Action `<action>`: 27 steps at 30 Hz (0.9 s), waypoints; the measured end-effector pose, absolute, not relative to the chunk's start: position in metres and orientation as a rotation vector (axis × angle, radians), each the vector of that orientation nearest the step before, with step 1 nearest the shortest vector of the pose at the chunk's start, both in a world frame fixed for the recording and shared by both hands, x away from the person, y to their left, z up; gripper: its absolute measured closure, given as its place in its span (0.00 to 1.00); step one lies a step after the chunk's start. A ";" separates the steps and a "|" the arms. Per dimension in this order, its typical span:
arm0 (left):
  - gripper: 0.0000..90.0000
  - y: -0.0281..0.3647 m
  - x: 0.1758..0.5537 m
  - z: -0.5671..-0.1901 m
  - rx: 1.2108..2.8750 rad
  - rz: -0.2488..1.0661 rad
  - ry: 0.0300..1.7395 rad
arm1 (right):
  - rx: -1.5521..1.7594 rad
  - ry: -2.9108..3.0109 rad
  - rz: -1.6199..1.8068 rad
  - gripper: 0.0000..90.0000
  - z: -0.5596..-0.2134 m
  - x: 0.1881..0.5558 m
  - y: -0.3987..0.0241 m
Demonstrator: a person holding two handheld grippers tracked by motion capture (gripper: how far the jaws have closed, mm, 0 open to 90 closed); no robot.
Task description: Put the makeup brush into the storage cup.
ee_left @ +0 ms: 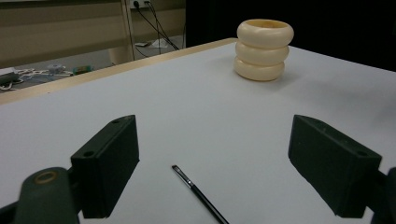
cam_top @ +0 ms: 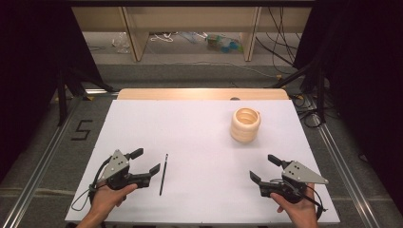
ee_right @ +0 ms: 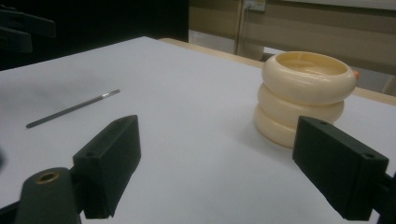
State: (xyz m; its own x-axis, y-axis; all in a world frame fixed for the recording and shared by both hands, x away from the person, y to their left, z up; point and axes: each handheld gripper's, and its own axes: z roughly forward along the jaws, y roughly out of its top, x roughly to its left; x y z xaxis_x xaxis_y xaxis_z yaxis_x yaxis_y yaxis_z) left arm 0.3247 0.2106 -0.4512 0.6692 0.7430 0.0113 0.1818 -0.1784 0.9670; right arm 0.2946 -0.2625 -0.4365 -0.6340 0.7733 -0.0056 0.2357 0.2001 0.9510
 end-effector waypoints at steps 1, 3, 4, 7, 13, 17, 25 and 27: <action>0.18 0.211 0.325 -0.451 1.712 0.596 0.753 | 0.937 1.989 1.441 0.18 -0.437 0.295 -0.262; 0.19 0.209 0.324 -0.452 1.700 0.578 0.768 | 0.937 1.991 1.440 0.18 -0.437 0.295 -0.262; 0.19 0.209 0.324 -0.452 1.702 0.582 0.767 | 0.937 1.991 1.440 0.18 -0.437 0.295 -0.262; 0.19 0.209 0.324 -0.452 1.708 0.585 0.763 | 0.911 2.004 1.436 0.18 -0.436 0.296 -0.263; 0.19 0.208 0.324 -0.452 1.711 0.576 0.763 | 0.934 2.011 1.425 0.18 -0.437 0.295 -0.262; 0.19 0.208 0.323 -0.452 1.716 0.570 0.761 | 0.930 2.000 1.455 0.18 -0.438 0.295 -0.260; 0.19 0.206 0.323 -0.452 1.737 0.535 0.773 | 0.911 2.010 1.408 0.19 -0.438 0.297 -0.261; 0.19 0.205 0.323 -0.451 1.756 0.530 0.780 | 0.937 2.021 1.423 0.19 -0.438 0.296 -0.260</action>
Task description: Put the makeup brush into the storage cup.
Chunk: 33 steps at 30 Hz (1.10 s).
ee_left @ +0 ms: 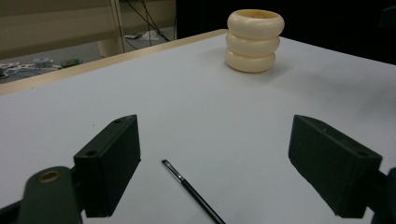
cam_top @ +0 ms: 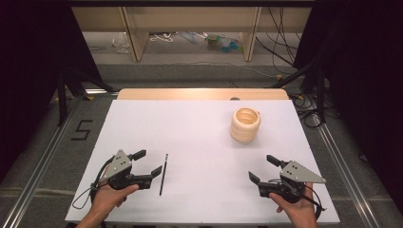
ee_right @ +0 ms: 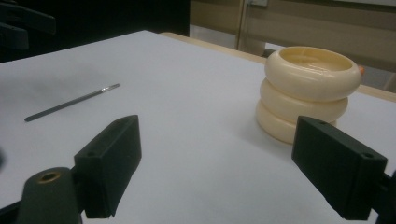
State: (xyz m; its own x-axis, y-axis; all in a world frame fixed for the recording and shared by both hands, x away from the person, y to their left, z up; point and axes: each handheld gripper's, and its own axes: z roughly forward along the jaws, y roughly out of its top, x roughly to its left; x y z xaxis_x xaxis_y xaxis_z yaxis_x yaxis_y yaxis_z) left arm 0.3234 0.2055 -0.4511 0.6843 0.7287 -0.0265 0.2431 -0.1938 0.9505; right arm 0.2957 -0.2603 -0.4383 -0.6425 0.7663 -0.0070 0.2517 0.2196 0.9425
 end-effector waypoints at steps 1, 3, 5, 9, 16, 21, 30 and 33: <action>0.19 0.205 0.324 -0.450 1.759 0.531 0.795 | 0.934 2.023 1.422 0.19 -0.438 0.296 -0.260; 0.19 0.204 0.325 -0.449 1.772 0.534 0.797 | 0.938 2.025 1.417 0.19 -0.439 0.296 -0.260; 0.19 0.201 0.325 -0.448 1.814 0.528 0.816 | 0.938 2.027 1.416 0.19 -0.439 0.296 -0.260; 0.20 0.195 0.326 -0.444 1.872 0.498 0.817 | 0.933 2.020 1.440 0.19 -0.441 0.298 -0.258; 0.21 0.192 0.334 -0.444 2.000 0.514 0.826 | 0.924 2.029 1.407 0.19 -0.440 0.297 -0.256; 0.22 0.190 0.343 -0.446 2.117 0.484 0.863 | 0.901 2.025 1.417 0.20 -0.440 0.298 -0.257; 0.25 0.192 0.353 -0.443 2.210 0.405 0.904 | 0.905 2.061 1.412 0.20 -0.441 0.299 -0.255; 0.25 0.186 0.354 -0.444 2.234 0.387 0.912 | 0.888 2.047 1.410 0.20 -0.441 0.300 -0.255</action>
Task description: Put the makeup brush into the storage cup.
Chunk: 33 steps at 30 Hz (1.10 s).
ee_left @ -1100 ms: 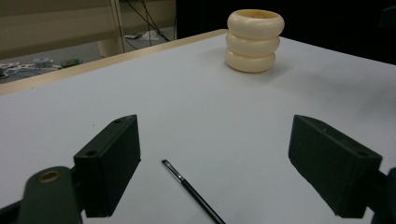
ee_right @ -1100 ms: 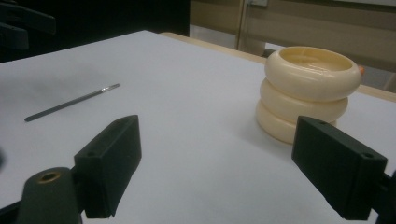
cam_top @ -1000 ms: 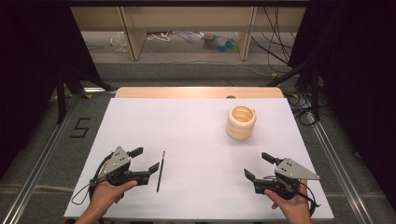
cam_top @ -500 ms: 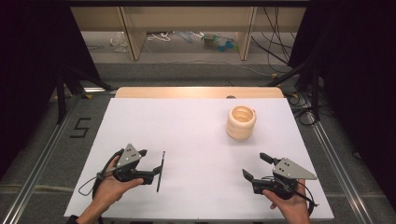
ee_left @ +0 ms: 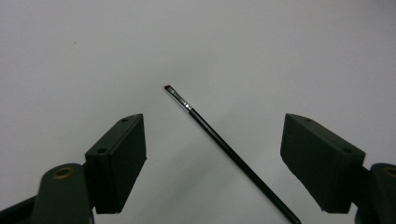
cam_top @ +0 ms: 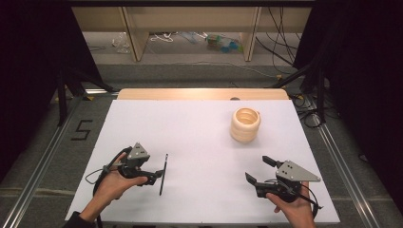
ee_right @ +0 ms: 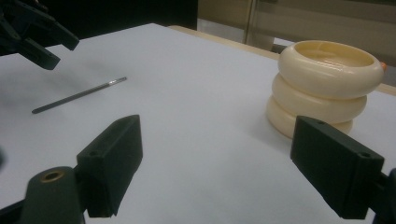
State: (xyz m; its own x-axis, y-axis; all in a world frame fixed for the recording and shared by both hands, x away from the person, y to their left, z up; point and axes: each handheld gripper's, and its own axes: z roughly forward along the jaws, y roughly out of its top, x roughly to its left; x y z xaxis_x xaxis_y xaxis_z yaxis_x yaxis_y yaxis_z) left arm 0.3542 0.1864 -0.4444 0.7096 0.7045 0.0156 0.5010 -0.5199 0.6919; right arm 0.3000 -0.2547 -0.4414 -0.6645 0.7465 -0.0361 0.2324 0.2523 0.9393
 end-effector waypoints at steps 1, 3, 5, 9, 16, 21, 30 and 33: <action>0.26 0.182 0.357 -0.445 2.265 0.396 0.897 | 0.890 2.052 1.407 0.20 -0.441 0.300 -0.254; 0.26 0.179 0.357 -0.446 2.259 0.382 0.928 | 0.885 2.043 1.419 0.20 -0.442 0.301 -0.254; 0.28 0.176 0.361 -0.444 2.300 0.391 0.898 | 0.894 2.065 1.387 0.20 -0.440 0.299 -0.255; 0.29 0.172 0.366 -0.444 2.373 0.341 0.902 | 0.888 2.058 1.410 0.20 -0.441 0.300 -0.254; 0.30 0.158 0.374 -0.449 2.486 0.293 0.899 | 0.895 2.080 1.414 0.20 -0.442 0.300 -0.252; 0.32 0.152 0.380 -0.451 2.558 0.306 0.913 | 0.892 2.088 1.408 0.20 -0.442 0.300 -0.252; 0.35 0.143 0.387 -0.455 2.617 0.235 0.954 | 0.864 2.099 1.402 0.20 -0.443 0.301 -0.251; 0.36 0.143 0.391 -0.455 2.631 0.227 0.945 | 0.873 2.103 1.400 0.20 -0.443 0.300 -0.251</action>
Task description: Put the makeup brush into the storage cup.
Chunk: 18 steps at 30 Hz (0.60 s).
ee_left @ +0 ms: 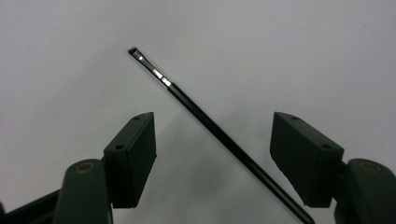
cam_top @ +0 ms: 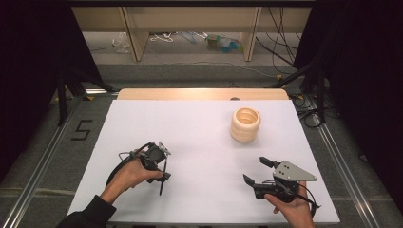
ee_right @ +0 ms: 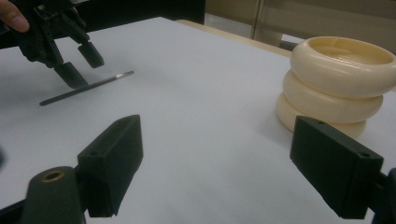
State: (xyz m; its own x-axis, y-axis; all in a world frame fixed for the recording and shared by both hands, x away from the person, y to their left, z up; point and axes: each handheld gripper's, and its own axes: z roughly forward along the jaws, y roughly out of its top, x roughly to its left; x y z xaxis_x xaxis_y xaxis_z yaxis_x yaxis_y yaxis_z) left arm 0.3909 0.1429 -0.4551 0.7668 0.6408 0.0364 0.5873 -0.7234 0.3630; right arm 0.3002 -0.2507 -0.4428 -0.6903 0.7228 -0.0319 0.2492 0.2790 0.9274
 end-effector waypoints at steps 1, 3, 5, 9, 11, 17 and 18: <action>0.36 0.142 0.392 -0.456 2.630 0.221 0.959 | 0.872 2.100 1.403 0.20 -0.443 0.300 -0.251; 0.37 0.142 0.394 -0.456 2.654 0.221 0.960 | 0.872 2.111 1.379 0.20 -0.442 0.300 -0.252; 0.39 0.141 0.394 -0.458 2.657 0.195 0.984 | 0.871 2.111 1.377 0.20 -0.442 0.300 -0.252; 0.41 0.141 0.395 -0.459 2.662 0.177 0.990 | 0.862 2.102 1.397 0.20 -0.443 0.301 -0.251; 0.44 0.142 0.397 -0.459 2.657 0.163 1.014 | 0.861 2.101 1.395 0.20 -0.443 0.300 -0.250; 0.49 0.140 0.398 -0.459 2.657 0.137 1.022 | 0.861 2.114 1.393 0.20 -0.443 0.300 -0.249; 0.50 0.140 0.398 -0.459 2.657 0.137 1.022 | 0.859 2.114 1.392 0.20 -0.443 0.300 -0.249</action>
State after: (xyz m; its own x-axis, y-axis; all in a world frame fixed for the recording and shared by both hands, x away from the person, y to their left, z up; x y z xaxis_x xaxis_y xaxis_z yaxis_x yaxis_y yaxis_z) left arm 0.3977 0.1396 -0.4595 0.7436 0.6685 -0.0149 0.6408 -0.7060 0.3015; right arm 0.2998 -0.2494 -0.4430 -0.6967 0.7162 -0.0403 0.2459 0.2913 0.9245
